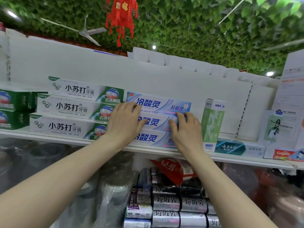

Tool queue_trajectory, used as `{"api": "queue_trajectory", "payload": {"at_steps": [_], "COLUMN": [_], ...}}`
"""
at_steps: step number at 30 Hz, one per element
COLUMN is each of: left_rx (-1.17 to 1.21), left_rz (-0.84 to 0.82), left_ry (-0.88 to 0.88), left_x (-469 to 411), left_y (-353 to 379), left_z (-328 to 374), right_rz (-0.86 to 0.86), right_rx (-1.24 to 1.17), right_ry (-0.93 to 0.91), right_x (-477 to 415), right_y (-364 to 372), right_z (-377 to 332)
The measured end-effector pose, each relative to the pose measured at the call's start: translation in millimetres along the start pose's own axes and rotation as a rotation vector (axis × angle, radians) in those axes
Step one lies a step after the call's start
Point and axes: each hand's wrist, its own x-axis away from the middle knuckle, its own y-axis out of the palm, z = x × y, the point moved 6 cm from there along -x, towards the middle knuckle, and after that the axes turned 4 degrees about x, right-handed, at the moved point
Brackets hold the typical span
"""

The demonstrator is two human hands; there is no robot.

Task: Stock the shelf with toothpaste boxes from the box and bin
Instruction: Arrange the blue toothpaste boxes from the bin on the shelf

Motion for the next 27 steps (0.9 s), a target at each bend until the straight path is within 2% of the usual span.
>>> {"api": "queue_trajectory", "payload": {"at_steps": [10,15,17,23,27], "left_rx": [0.120,0.161,0.155,0.201,0.258], "left_rz": [-0.018,0.056,0.044,-0.031,-0.026], "left_ry": [-0.021,0.025,0.034,-0.109,-0.217], "left_x": [-3,12,22,44,44], "left_y": [5,4,8,13,16], "left_z": [-3,-2,-1,-1,-3], "right_rz": [-0.045,0.073,0.040,-0.032,-0.062], "right_rx": [0.011,-0.098,-0.157,-0.403,-0.437], "right_ry": [0.012,0.044,0.092,0.217,0.270], "right_x": [-6,13,25,43,42], "right_y": [4,-2,1,9,8], "right_z": [-1,0,1,6,8]}}
